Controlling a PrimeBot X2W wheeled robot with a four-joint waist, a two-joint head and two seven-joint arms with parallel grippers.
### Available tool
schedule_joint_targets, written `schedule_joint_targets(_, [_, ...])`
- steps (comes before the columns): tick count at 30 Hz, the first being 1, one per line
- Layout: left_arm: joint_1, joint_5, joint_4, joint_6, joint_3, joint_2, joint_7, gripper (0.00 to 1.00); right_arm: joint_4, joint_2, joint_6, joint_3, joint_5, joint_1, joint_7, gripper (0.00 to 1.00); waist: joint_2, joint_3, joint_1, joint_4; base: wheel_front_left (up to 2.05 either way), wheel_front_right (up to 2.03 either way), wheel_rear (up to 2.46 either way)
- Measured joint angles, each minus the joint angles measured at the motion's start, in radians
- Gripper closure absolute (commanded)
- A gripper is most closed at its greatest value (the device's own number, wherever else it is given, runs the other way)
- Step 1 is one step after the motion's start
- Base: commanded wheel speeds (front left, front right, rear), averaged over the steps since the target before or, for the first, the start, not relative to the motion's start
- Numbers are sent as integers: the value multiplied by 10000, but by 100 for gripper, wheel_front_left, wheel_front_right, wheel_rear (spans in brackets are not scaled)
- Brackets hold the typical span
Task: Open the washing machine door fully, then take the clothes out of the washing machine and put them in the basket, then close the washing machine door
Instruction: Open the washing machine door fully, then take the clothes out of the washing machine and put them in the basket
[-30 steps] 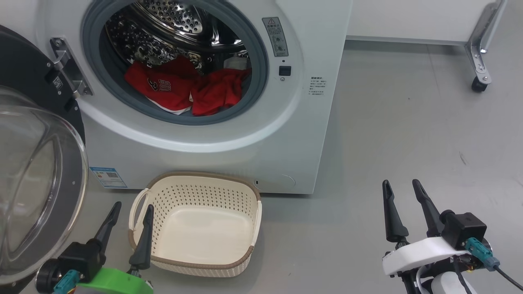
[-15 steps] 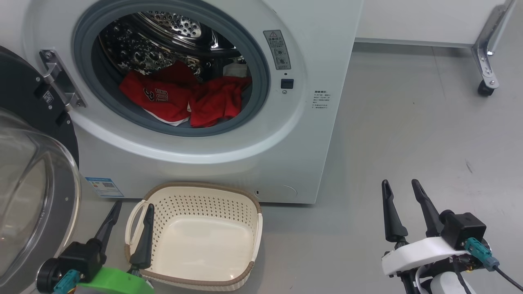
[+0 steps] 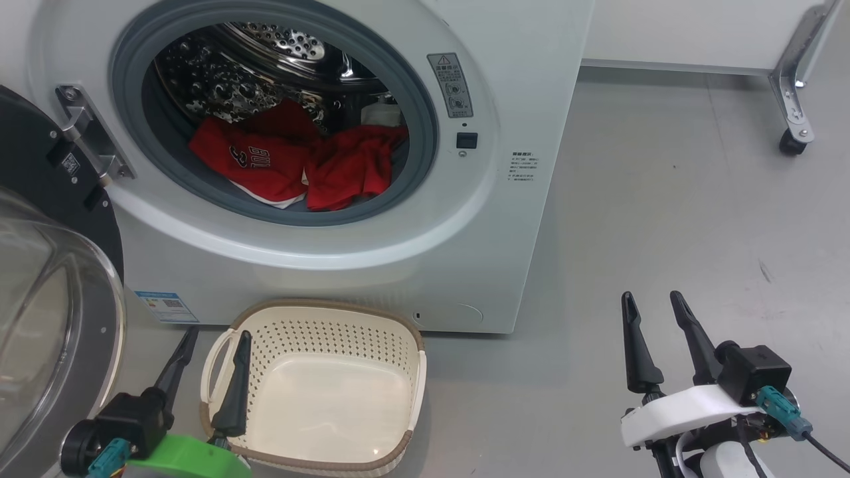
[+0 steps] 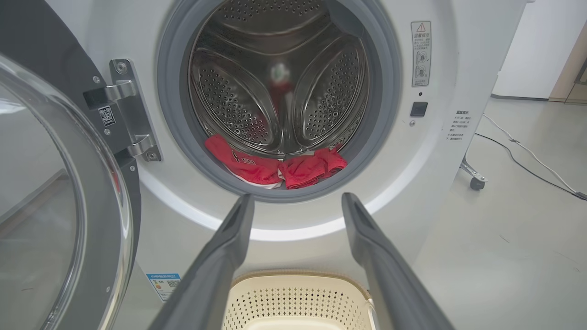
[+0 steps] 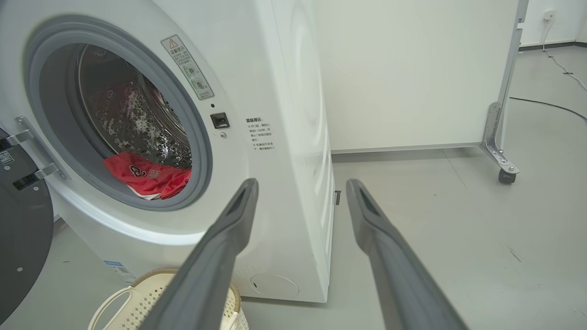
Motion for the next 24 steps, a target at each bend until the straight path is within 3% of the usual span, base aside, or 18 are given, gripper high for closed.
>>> schedule_joint_targets(24, [0,186,-2,0,75,-54,0,0,-10,42,17,-36,0,-1,0,0,0,112,0,-2,0,0,0])
